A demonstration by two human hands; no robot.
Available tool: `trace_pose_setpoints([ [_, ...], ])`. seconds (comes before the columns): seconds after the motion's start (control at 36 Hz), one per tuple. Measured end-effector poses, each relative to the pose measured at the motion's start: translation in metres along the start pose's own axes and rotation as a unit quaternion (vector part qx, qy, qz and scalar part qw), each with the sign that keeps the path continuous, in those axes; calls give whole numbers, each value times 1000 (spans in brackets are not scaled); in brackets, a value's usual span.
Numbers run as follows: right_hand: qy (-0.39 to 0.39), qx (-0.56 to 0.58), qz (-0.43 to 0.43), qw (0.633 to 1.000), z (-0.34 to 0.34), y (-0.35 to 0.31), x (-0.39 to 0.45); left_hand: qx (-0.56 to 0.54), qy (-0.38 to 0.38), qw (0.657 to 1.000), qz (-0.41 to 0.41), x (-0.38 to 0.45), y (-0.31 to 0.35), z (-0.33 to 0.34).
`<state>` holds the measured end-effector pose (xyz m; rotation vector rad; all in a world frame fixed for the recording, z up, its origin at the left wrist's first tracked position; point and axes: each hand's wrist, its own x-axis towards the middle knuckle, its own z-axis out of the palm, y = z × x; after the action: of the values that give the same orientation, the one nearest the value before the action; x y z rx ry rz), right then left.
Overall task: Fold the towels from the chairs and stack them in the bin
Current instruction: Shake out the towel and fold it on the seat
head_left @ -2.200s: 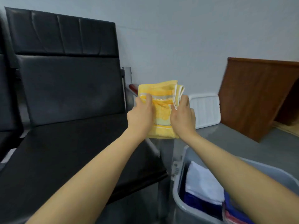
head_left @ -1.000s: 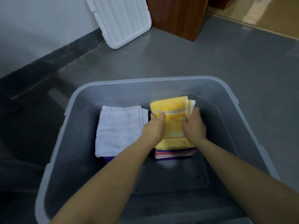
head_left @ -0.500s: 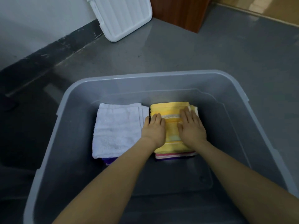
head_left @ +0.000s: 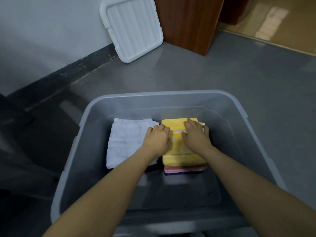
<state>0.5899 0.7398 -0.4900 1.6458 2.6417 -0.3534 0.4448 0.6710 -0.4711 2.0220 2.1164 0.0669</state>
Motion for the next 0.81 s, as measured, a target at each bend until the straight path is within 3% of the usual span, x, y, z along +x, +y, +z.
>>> trace_pose_setpoints([
  [0.06, 32, 8, -11, 999, -21, -10, -2, -8, 21, 999, -23, -8, -3, -22],
  [0.19, 6, 64, -5, 998, -70, -32, -15, -53, 57, 994, -70, -33, -15, -79],
  [0.36, 66, 155, -39, 985, -130, -82, -42, -99, 119, 984, -93, -84, -25, -160],
  [0.61, 151, 201, -172, 953, -213, -194, -96, -97, 243, 959, -106, -186, -56, -260],
  [0.81, 176, 232, -271, 918, -258, -304, -139, -89, 353, 917, -162, -284, -104, -317],
])
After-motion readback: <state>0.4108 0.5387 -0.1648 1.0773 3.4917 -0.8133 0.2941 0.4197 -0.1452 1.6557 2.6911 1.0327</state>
